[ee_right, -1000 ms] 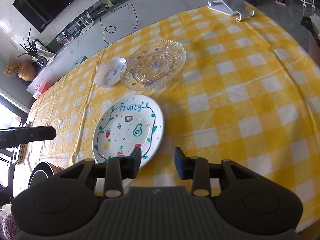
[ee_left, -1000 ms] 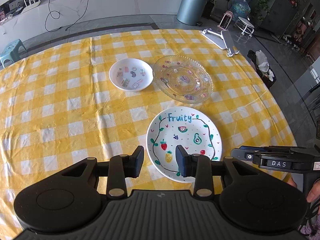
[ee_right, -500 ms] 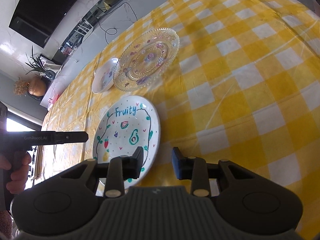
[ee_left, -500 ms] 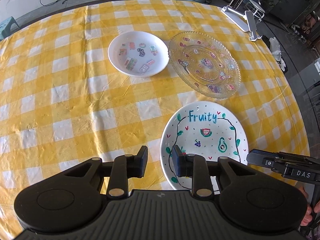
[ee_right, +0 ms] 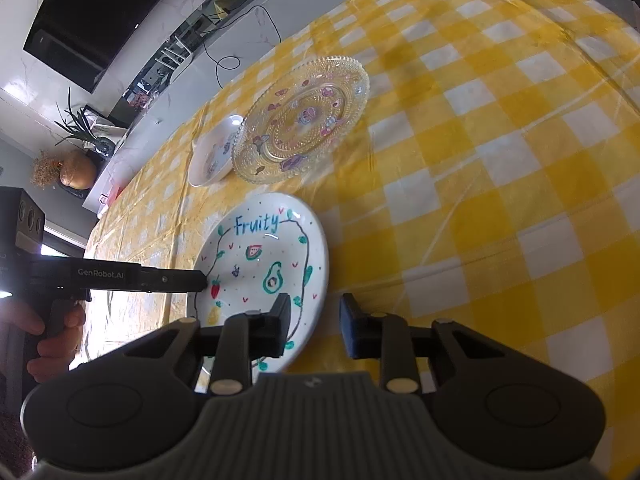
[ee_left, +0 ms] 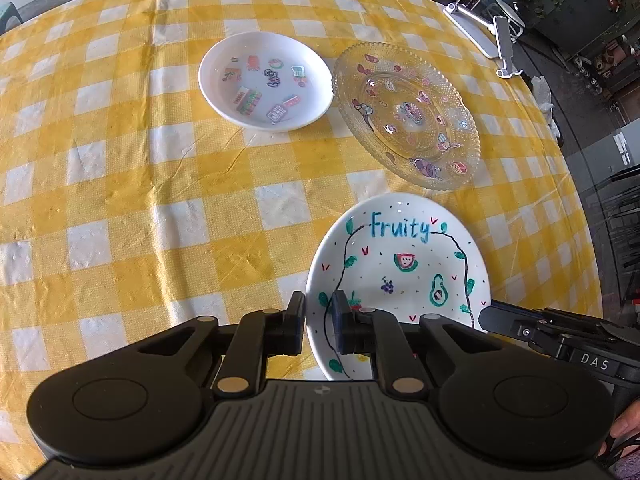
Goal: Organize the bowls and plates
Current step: 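Move the left tool to the 'Fruity' plate rim and close on it, then lift the 'Fruity' plate with the left tool beside the bowl stack and open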
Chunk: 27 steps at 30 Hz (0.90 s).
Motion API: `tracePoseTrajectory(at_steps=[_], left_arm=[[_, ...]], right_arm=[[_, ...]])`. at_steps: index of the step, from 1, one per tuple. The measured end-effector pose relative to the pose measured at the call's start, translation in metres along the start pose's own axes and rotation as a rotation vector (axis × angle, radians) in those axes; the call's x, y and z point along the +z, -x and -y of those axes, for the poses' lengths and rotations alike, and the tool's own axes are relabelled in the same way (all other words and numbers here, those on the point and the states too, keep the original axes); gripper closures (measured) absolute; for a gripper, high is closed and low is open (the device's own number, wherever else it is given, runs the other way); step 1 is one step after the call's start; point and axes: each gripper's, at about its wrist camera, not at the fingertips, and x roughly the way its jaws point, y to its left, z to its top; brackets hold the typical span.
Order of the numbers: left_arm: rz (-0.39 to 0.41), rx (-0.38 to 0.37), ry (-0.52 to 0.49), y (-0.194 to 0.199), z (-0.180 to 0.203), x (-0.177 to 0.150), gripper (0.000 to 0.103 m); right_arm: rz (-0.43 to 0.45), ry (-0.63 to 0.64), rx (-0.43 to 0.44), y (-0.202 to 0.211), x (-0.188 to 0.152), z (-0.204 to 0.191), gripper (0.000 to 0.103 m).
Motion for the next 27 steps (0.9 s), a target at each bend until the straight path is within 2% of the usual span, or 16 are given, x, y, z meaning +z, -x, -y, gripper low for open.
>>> tracePoseTrajectory(at_steps=[1, 3, 17, 27], left_arm=[[0.000, 0.001, 0.001, 0.000, 0.000, 0.000, 0.088], [0.001, 0.004, 0.002, 0.000, 0.000, 0.000, 0.088], [0.031, 0.025, 0.026, 0.011, 0.017, -0.005, 0.092], [0.072, -0.003, 0.053, 0.027, 0.058, -0.024, 0.093]], right_arm=[[-0.004, -0.001, 0.003, -0.001, -0.001, 0.000, 0.091], [-0.010, -0.005, 0.010, -0.003, -0.001, 0.001, 0.094], [-0.014, -0.039, 0.014, 0.005, -0.005, 0.009, 0.095], [0.045, -0.100, 0.028, 0.044, -0.008, 0.036, 0.095]])
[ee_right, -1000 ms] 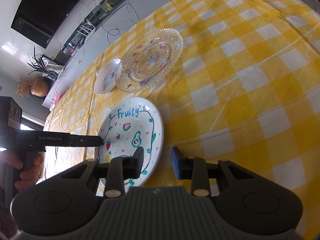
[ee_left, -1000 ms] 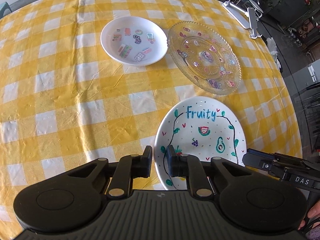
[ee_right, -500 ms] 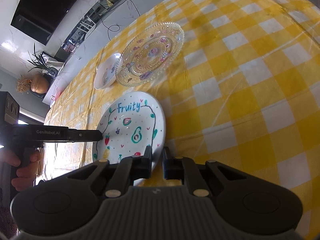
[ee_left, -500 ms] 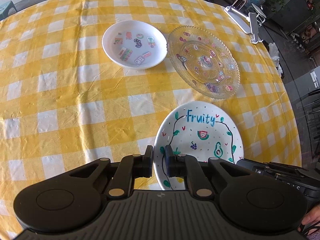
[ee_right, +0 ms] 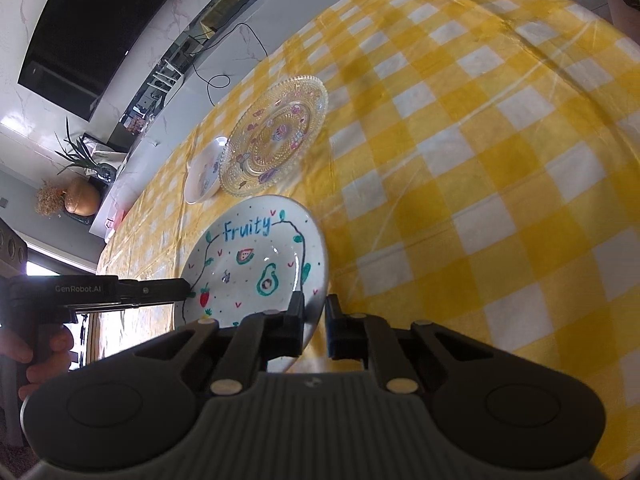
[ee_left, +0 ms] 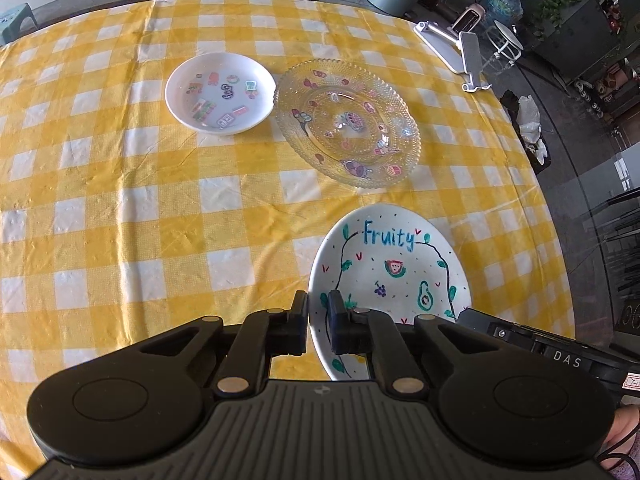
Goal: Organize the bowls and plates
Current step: 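Lift the 'Fruity' plate with the left tool beside the bowl stack and open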
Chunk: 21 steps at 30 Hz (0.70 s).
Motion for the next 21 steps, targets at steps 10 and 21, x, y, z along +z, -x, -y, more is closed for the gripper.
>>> tracePoseTrajectory(at_steps=[10, 21], left_arm=[[0.056, -0.028, 0.063, 0.013, 0.044, -0.051, 0.094], [0.114, 0.035, 0.132, 0.002, 0.067, -0.095, 0.094]], right_arm=[[0.037, -0.057, -0.024, 0.040, -0.005, 0.030, 0.095], [0.015, -0.035, -0.074, 0.050, -0.018, 0.045, 0.095]])
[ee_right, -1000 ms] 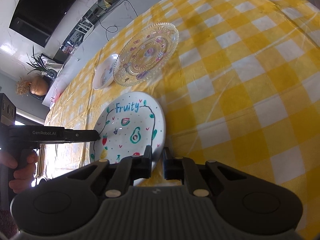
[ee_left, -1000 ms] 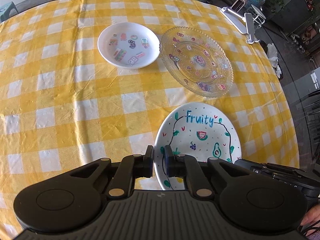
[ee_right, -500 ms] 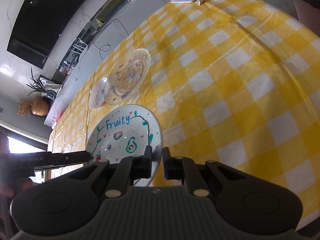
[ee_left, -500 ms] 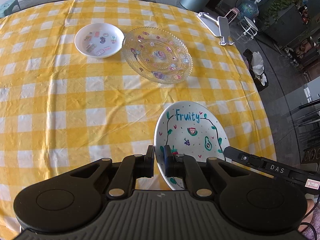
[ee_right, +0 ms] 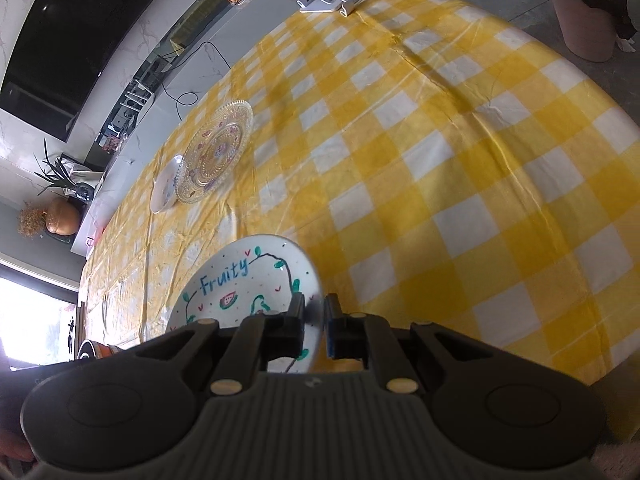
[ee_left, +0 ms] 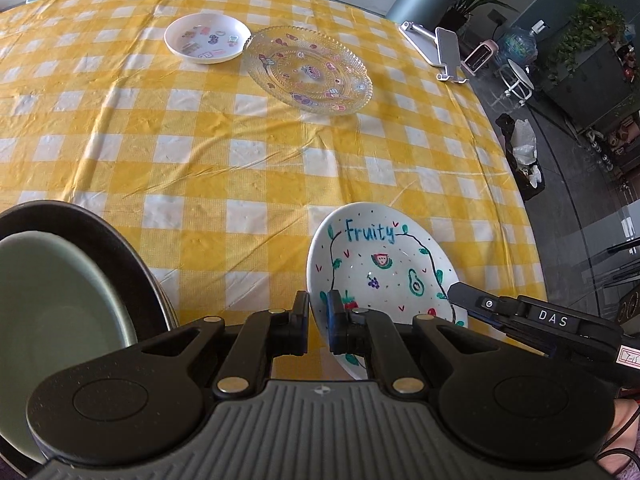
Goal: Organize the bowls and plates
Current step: 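Lift the 'Fruity' plate with the left tool beside the bowl stack and open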
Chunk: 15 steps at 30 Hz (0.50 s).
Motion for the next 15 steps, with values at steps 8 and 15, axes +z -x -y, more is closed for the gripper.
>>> tracePoseTrajectory(at_steps=[8, 15], left_arm=[[0.021, 0.090, -0.046, -0.010, 0.013, -0.008, 0.093], [0.009, 0.167, -0.098, -0.019, 0.022, -0.013, 0.093]], right_arm=[[-0.020, 0.045, -0.057, -0.009, -0.003, -0.003, 0.094], [-0.018, 0.085, -0.081, -0.012, -0.006, -0.007, 0.094]])
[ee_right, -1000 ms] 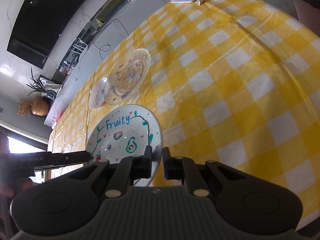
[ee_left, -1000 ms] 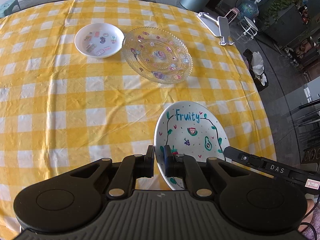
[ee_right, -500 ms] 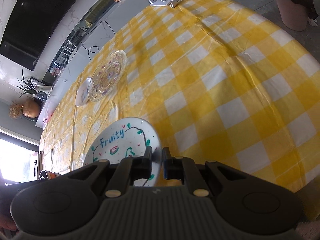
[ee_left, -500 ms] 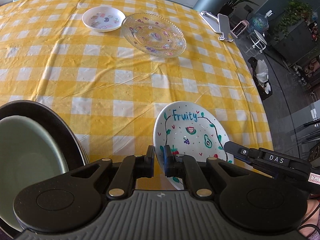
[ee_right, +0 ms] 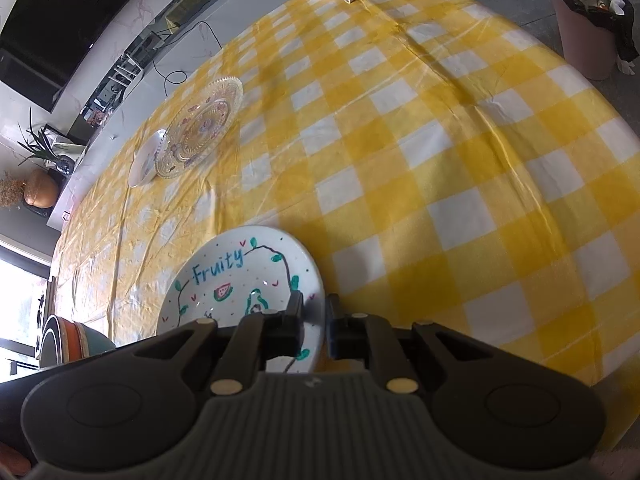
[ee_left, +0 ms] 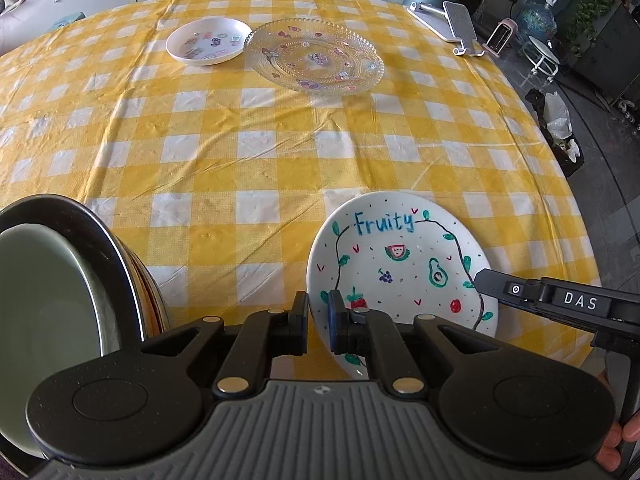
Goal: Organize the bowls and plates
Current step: 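Lift the 'Fruity' plate with the left tool beside the bowl stack and open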
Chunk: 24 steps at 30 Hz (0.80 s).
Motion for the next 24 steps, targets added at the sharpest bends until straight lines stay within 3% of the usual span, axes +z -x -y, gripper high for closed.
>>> tracePoseTrajectory(at_steps=[4, 11, 17, 19, 24], left_arm=[[-0.013, 0.043, -0.034, -0.006, 0.005, -0.003, 0.093], [-0.016, 0.044, -0.041, -0.005, 0.006, -0.001, 0.090], [0.026, 0.004, -0.017, 0.006, 0.003, 0.003, 0.078], [0.044, -0.010, -0.003, 0.011, 0.001, 0.005, 0.074], [0.086, -0.070, 0.015, 0.025, -0.003, 0.010, 0.070]], right_arm=[[-0.002, 0.018, -0.005, 0.001, -0.002, -0.003, 0.094], [0.003, 0.058, -0.027, 0.000, -0.004, -0.009, 0.093], [0.060, 0.121, -0.048, 0.008, -0.008, -0.021, 0.082], [0.085, 0.134, -0.050, 0.012, -0.009, -0.024, 0.071], [0.130, 0.125, -0.020, 0.017, -0.006, -0.026, 0.067]])
